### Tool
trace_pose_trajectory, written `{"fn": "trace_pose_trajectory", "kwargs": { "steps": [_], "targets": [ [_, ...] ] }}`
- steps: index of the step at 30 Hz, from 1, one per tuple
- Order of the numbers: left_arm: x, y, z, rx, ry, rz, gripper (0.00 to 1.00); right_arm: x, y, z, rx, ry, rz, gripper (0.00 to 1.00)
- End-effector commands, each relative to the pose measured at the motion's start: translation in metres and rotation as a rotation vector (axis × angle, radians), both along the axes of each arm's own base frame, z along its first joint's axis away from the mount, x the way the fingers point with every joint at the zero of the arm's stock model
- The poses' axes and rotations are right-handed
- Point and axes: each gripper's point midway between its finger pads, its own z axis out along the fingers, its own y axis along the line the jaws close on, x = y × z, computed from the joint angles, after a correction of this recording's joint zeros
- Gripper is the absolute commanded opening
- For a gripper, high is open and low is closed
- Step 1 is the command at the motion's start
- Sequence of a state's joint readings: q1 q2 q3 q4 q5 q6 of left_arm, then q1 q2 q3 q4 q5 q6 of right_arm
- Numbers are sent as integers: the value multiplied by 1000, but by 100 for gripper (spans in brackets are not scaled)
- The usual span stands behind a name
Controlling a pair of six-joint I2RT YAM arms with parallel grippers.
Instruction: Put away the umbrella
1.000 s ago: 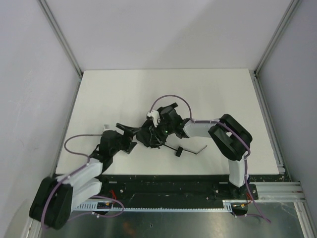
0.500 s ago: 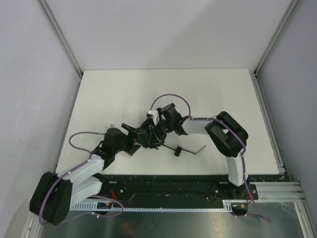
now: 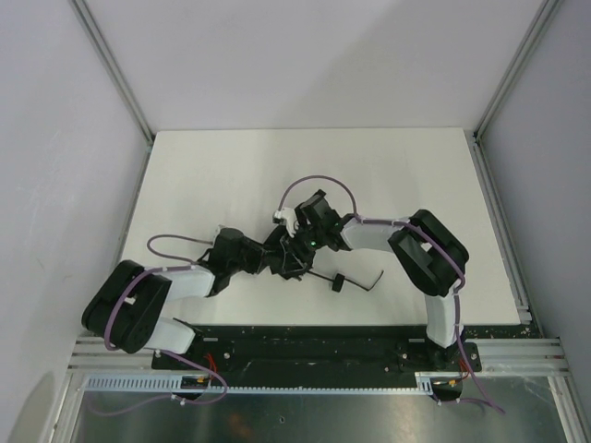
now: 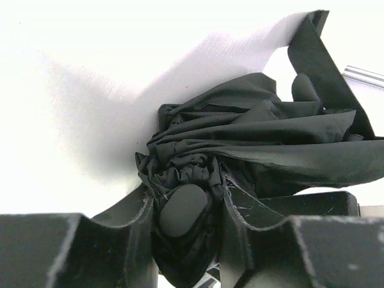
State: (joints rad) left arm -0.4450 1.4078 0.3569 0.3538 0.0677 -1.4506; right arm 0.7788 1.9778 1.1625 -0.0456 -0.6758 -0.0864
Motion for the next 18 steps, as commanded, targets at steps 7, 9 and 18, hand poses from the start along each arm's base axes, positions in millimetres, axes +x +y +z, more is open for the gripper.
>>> {"fn": "trace_pose_trajectory", "kwargs": {
  "steps": [7,9,18],
  "targets": [
    [-21,34,-35,218,8,-6,1,-48,-48,-20,-281,129,23,12],
    [-26,30,-38,191,34,-19,0,-30,-53,-4,-316,47,-86,31],
    [-51,20,-42,121,232,-29,0,-6,-61,78,-413,-612,-371,86]
  ]
}}
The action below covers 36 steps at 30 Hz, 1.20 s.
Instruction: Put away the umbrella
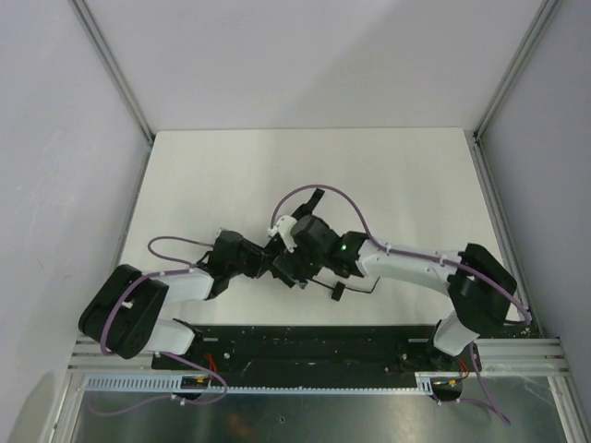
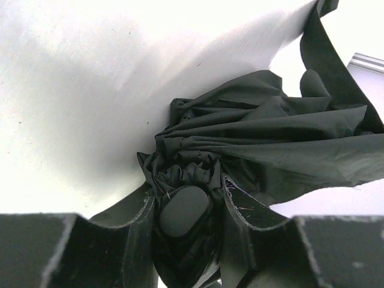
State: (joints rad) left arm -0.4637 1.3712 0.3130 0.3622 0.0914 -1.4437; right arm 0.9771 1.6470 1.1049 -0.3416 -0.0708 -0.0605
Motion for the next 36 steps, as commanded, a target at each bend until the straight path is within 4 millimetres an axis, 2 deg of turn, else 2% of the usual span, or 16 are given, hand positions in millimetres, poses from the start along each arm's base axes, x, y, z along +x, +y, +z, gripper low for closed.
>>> {"fn": "trace_pose_trajectory", "kwargs": {
  "steps": [1,6,10,15,18,20,23,28,30,31,32,36],
  "targets": [
    [-37,23,-40,131,243,8,0,12,-14,27,-126,-350,-124,87],
    [-43,21,-38,115,282,0,0,-3,15,28,-128,-532,-47,88],
    [-52,23,-43,119,332,0,0,6,38,20,-110,-608,4,83],
    [-61,24,-50,105,390,10,0,18,51,-11,-121,-589,97,76],
    [-63,21,-50,83,422,9,0,26,47,-36,-129,-516,103,69],
    [-62,18,-49,77,431,2,0,27,40,-53,-140,-440,99,61],
    [-58,12,-44,59,436,-15,0,21,30,-79,-155,-309,104,45],
    [-47,3,-32,39,407,-50,0,-7,5,-120,-215,1,109,8],
    [-40,2,-28,48,376,-61,0,-22,-2,-130,-224,138,103,2],
    [-36,2,-25,56,358,-66,3,-30,-7,-134,-227,205,98,1],
    [-31,3,-23,67,334,-69,14,-37,-11,-137,-231,260,91,0],
    [-10,11,-7,90,235,-59,81,-53,-18,-143,-209,431,55,0]
  ]
}}
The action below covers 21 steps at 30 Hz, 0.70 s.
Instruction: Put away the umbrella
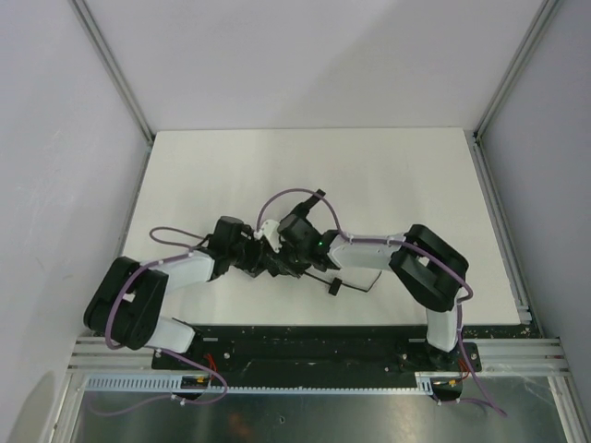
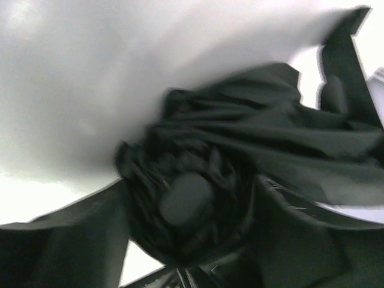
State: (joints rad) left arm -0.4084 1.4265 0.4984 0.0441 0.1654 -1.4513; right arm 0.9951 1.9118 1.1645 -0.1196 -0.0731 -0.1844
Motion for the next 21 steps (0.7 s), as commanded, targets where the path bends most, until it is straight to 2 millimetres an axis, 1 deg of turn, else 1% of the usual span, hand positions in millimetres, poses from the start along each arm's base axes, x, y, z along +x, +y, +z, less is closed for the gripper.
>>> {"fn": "trace_pose_trajectory", "kwargs": {
  "steps": [1,2,4,9,12,14,17,19,21],
  "targets": [
    [-12,10,-1,57,13,-76,90,-81,-64,-84,-208,527,-77,0],
    [-10,12,5,56,-11,-76,95,-83,-65,-84,-202,551,-81,0],
    [-9,20,12,51,-49,-63,98,-86,-67,-86,-190,607,-92,0],
    [-14,44,31,29,-152,-16,100,-90,-70,-94,-151,751,-136,0],
    [-20,49,39,5,-197,3,100,-88,-69,-93,-98,834,-158,0],
    [-21,48,44,-16,-212,6,99,-85,-69,-92,-71,874,-173,0],
    [-16,40,54,-53,-229,-19,99,-80,-70,-89,-37,905,-179,0],
    [-6,30,68,-96,-278,-42,100,-78,-69,-86,-12,925,-175,0],
    [-1,18,74,-123,-293,-68,99,-75,-68,-84,3,936,-174,0]
  ]
}}
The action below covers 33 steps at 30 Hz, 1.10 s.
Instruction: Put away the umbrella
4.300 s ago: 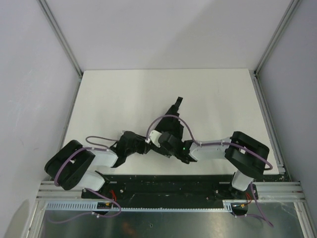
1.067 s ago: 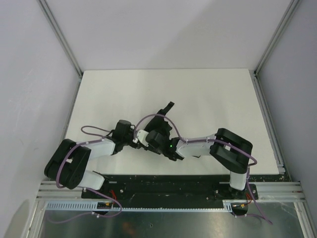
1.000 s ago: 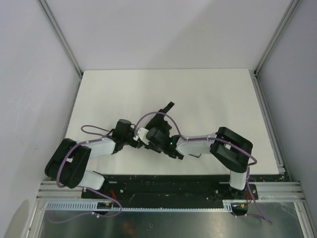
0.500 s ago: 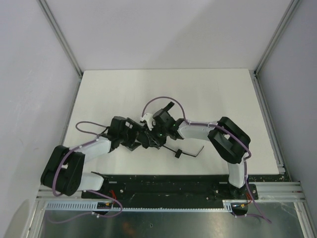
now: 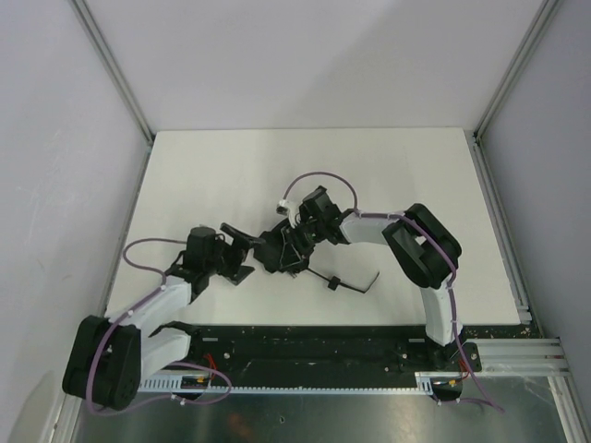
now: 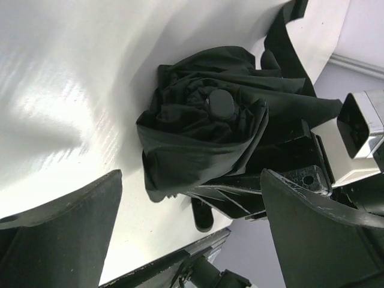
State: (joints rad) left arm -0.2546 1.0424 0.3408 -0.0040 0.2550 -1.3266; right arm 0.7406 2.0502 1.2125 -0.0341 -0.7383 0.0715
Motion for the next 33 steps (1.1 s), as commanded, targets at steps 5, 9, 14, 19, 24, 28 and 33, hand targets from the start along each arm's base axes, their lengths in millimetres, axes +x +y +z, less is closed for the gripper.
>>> {"fn": "trace_pose_trajectory", "kwargs": {
  "steps": [5,9,14,19,24,28,33],
  "targets": [
    [24,-43,24,-49,-70,-90,99,-77,-68,-82,-322,406,2,0],
    [33,-48,1,3,-24,-72,99,-75,-65,-75,-284,419,13,0],
    [19,-35,-62,86,154,-4,93,-66,-58,-60,-212,447,18,0],
    [-1,-22,-99,154,255,14,83,-60,-51,-44,-166,433,36,0],
    [10,-16,-96,208,190,21,46,-63,-45,-30,-139,417,74,0],
    [16,-13,-86,232,123,6,17,-62,-43,-28,-143,407,77,0],
    [7,-19,-88,214,142,-41,1,-31,-52,-23,-221,286,-51,13]
  ]
}}
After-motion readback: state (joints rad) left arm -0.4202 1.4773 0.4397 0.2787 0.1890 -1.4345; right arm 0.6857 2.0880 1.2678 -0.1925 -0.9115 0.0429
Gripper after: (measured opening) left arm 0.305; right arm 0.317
